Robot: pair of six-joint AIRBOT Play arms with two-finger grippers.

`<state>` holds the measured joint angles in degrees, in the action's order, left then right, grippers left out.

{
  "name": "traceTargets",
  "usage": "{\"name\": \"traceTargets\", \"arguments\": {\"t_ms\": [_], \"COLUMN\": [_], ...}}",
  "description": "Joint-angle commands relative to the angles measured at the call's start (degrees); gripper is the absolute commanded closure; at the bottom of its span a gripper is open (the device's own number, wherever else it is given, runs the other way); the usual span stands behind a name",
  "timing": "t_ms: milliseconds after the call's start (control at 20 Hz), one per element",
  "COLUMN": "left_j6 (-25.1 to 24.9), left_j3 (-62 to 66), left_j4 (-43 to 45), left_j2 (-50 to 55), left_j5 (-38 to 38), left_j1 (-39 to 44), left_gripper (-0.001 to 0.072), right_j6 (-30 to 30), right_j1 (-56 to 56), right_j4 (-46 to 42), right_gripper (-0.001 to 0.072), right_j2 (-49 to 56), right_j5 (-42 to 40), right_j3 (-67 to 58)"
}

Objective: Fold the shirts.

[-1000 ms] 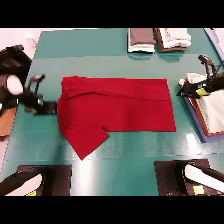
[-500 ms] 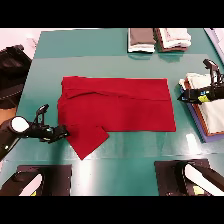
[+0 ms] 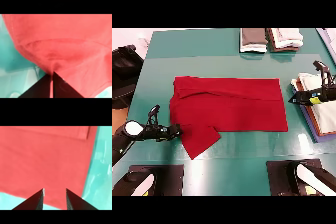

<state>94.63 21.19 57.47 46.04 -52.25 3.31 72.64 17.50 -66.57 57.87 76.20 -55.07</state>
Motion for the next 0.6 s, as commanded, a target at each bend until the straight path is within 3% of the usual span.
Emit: {"name": "traceTargets", "arguments": {"t_ms": [0,100,150,200,350,550], "left_j6": [-2.2,-2.2,-2.2,-2.4,-3.7,-3.9], "left_j3": [0.5,2.2,3.2,4.0,5.3,5.2], "left_j4": [-0.2,1.8,3.0,3.7,3.6,3.6], "left_j2": [-0.1,-0.1,-0.1,-0.1,0.0,0.0], "left_j5": [-0.8,-2.9,-3.8,-4.6,-5.0,-6.0], "left_j1": [0.0,0.0,0.0,0.0,0.0,0.0], "left_gripper": [0.0684,0.0684,0.0684,0.0684,0.0684,0.0684], "right_j6": [-0.6,-0.8,-0.8,-0.8,-1.9,-2.9], "right_j1": [2.0,6.1,9.0,11.8,16.8,13.0], "right_j4": [-4.5,-6.1,-6.6,-6.5,-4.0,2.6], "right_gripper": [0.0388,0.0365,0.0228,0.0186,0.0219,0.0238], "right_j2": [0.0,0.0,0.0,0.0,0.0,3.7], "right_j5": [3.1,3.4,3.2,2.8,-0.1,-4.1], "right_j3": [3.6,9.0,11.9,14.4,21.0,24.3]}}
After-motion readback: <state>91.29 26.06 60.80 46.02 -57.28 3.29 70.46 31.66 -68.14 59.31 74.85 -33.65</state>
